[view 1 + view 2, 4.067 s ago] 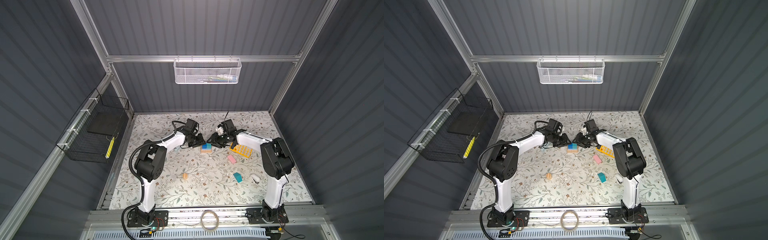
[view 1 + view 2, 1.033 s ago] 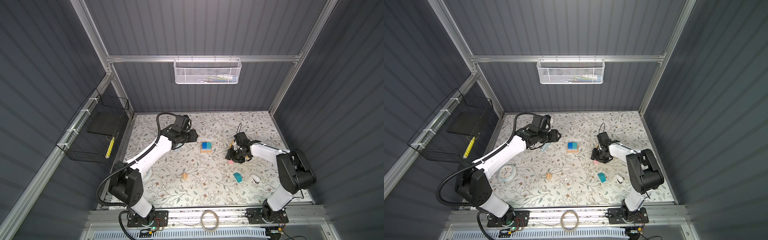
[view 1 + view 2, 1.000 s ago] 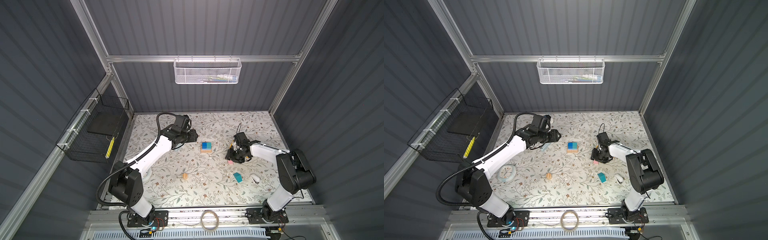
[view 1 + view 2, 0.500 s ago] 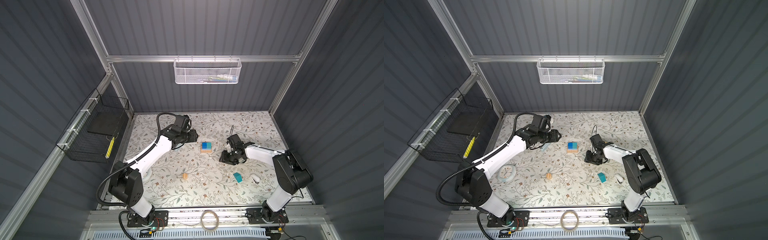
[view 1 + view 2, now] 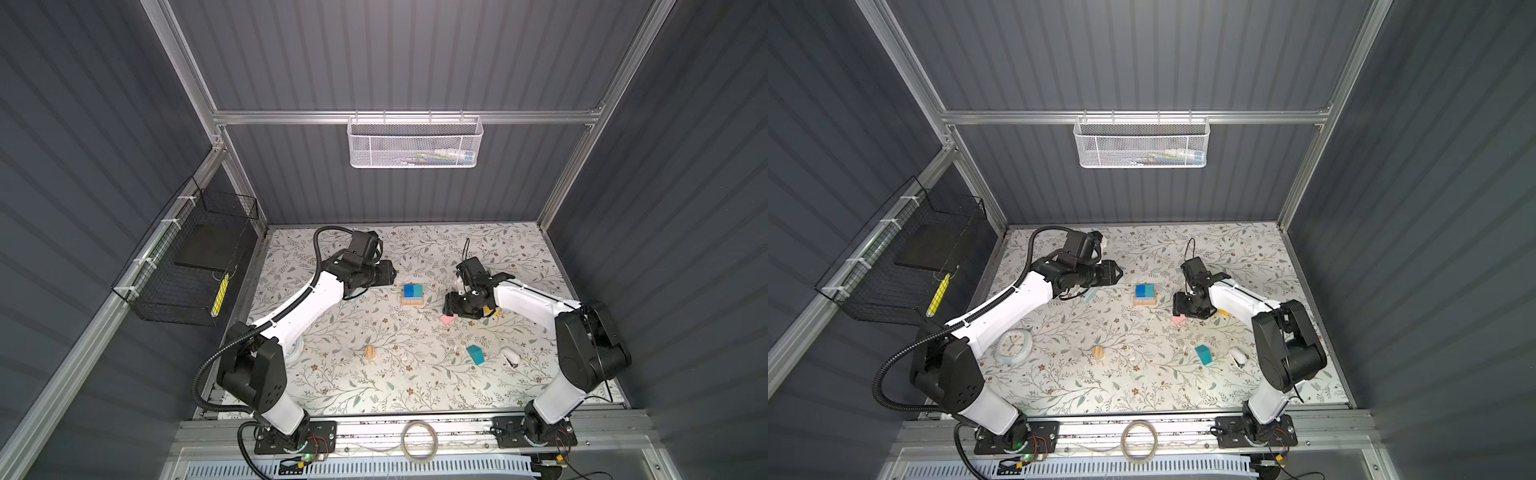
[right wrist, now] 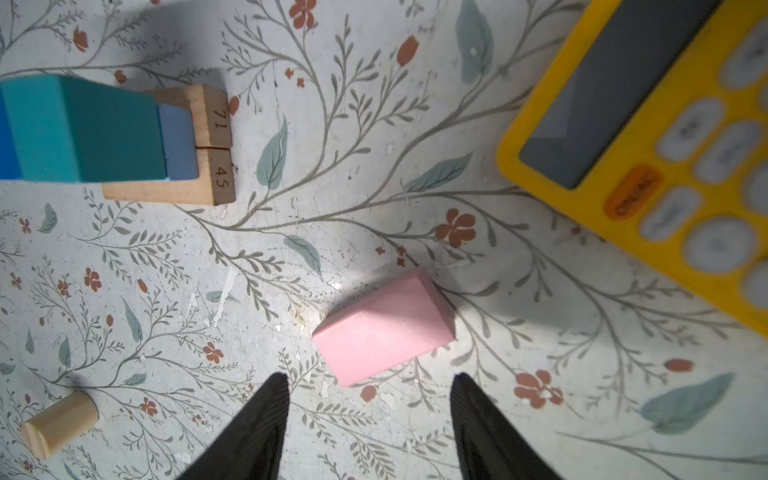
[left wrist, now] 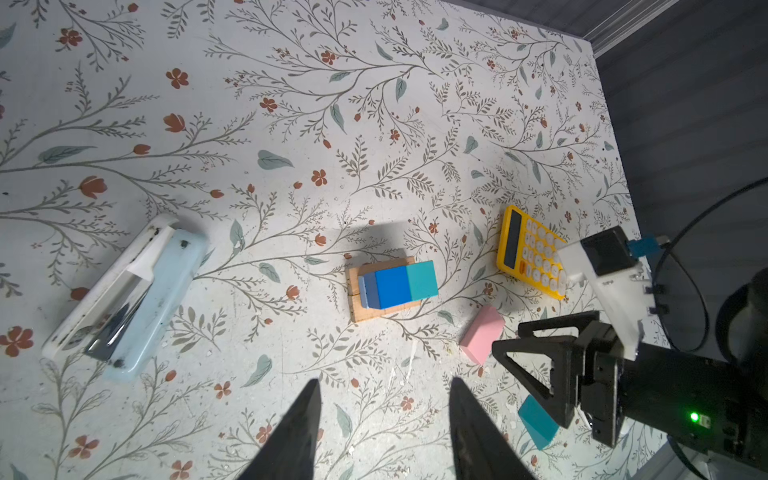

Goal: Build the wood block tower
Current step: 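Lower the right gripper over the pink block and close on it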

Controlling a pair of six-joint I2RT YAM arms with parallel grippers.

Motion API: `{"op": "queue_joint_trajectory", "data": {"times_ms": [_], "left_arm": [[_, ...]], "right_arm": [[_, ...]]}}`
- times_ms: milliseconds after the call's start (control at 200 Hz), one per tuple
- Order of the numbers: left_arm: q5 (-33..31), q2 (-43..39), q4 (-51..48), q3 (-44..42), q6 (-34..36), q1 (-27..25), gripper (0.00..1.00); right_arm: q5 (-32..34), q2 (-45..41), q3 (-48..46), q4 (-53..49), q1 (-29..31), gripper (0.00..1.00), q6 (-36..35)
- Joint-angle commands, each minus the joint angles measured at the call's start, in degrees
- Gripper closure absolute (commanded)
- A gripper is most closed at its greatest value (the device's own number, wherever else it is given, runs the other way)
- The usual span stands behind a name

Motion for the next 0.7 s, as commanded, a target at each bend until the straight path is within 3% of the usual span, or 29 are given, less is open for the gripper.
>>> {"op": "queue_joint_trajectory", "data": {"times_ms": [0, 355, 695], "left_arm": [[0.46, -0.33, 0.2, -0.53, 0.81, -0.24, 0.5], [0.24, -0.04, 0.3, -0.56, 0.85, -0.25, 0.5], [0.24, 0.5, 0.31, -0.28, 0.89, -0.25, 0.5]], "right_arm": [[1.38, 2.71, 1.62, -1.92, -0.71, 0.34, -2.56], [-1.94, 6.89, 3.6, -0.23, -1.05, 0.29, -2.96], [-6.34, 7.23, 1.04, 2.24, -0.63, 0.33, -1.32]]}}
